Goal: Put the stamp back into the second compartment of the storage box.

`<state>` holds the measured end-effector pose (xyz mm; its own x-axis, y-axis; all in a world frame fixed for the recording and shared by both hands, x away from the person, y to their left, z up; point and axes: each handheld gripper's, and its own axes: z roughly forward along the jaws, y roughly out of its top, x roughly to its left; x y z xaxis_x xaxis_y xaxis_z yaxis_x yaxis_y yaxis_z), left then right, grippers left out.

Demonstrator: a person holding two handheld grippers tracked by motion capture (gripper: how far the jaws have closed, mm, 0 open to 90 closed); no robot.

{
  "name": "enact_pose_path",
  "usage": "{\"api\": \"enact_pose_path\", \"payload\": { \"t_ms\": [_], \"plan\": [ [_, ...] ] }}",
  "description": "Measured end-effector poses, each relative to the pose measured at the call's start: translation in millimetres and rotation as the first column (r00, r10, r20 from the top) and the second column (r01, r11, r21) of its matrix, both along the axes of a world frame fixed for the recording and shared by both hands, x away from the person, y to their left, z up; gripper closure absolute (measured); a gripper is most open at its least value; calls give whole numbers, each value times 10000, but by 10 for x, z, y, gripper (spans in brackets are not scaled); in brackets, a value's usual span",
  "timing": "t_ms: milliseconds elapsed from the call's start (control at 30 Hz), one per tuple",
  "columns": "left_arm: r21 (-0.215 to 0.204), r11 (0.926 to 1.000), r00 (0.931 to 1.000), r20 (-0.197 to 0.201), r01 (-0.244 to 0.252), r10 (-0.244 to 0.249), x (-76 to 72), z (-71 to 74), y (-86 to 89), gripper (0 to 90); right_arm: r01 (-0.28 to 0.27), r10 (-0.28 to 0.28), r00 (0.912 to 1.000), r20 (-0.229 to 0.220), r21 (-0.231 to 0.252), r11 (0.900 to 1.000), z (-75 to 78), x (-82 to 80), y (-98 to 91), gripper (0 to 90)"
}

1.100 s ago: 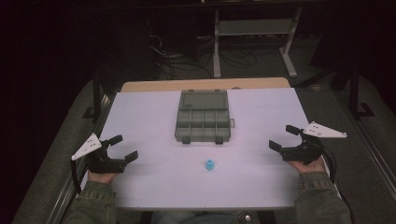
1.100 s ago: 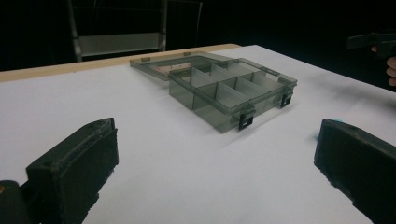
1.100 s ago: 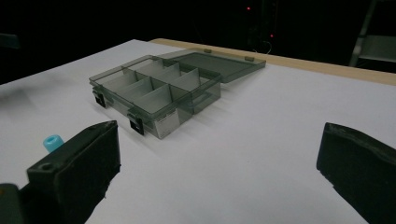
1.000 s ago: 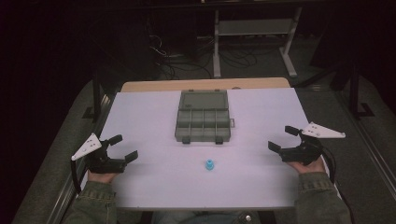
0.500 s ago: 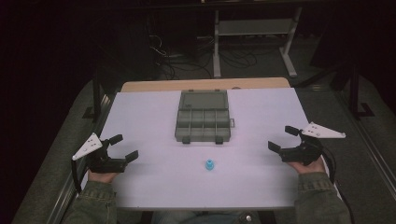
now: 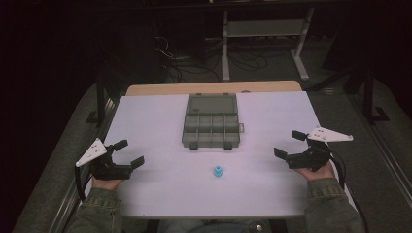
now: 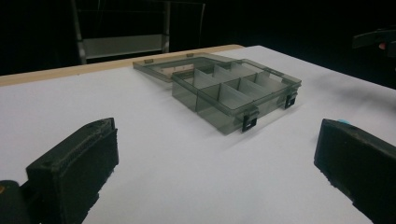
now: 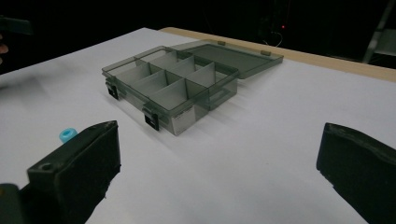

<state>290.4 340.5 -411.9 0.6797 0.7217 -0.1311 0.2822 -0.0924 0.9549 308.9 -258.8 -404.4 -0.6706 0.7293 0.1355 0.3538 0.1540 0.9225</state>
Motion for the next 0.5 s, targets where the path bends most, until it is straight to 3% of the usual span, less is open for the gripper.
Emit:
{"api": "enact_pose_path", "payload": {
  "t_ms": [500],
  "plan": [
    [47, 10000, 10000, 16, -28, 28, -5, 1, 2, 0, -849, 848, 9963, -121, -50, 9964, 97, 43, 222, 0]
  ]
}}
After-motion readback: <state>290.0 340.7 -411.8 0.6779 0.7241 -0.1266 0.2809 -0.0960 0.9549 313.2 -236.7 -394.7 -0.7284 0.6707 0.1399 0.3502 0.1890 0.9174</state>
